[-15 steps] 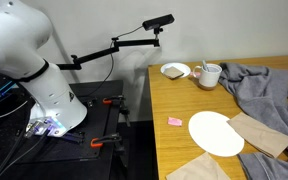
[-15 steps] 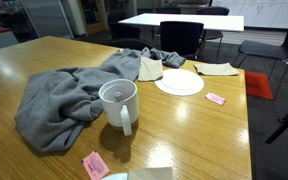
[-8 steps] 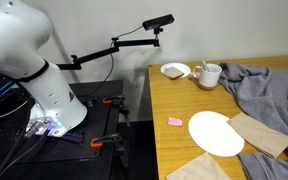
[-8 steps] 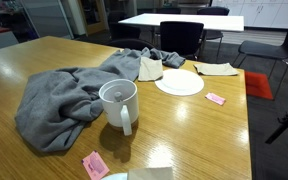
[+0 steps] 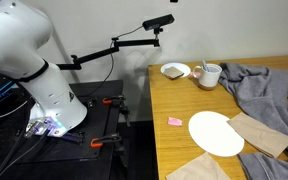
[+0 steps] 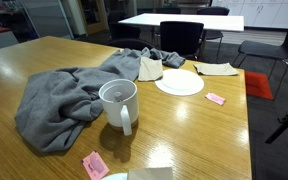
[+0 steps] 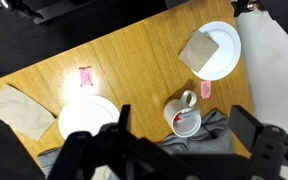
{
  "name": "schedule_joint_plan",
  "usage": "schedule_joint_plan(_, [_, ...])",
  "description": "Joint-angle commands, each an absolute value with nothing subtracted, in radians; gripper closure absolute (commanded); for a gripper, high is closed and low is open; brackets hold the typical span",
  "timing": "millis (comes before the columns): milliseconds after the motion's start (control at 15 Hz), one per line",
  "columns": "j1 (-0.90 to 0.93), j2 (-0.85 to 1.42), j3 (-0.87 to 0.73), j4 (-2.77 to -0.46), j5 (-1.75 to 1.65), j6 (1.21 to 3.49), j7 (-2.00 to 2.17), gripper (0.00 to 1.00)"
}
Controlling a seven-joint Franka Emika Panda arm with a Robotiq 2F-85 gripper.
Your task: Pick up the pen from the mug cup and put it on the table.
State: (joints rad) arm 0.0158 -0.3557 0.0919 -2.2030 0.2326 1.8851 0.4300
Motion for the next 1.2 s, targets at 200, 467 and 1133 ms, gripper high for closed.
schedule_joint_plan(200, [0.003,-0.172,0.084,-2.069,0.306,1.865,0.563,0.0])
schedule_joint_plan(467, [0.011,-0.056,0.077,-1.988,0.356,1.872,0.647,0.0])
schedule_joint_plan(1133, [0.042,0.256,0.065,-1.767,0.342,1.887,0.686,0.0])
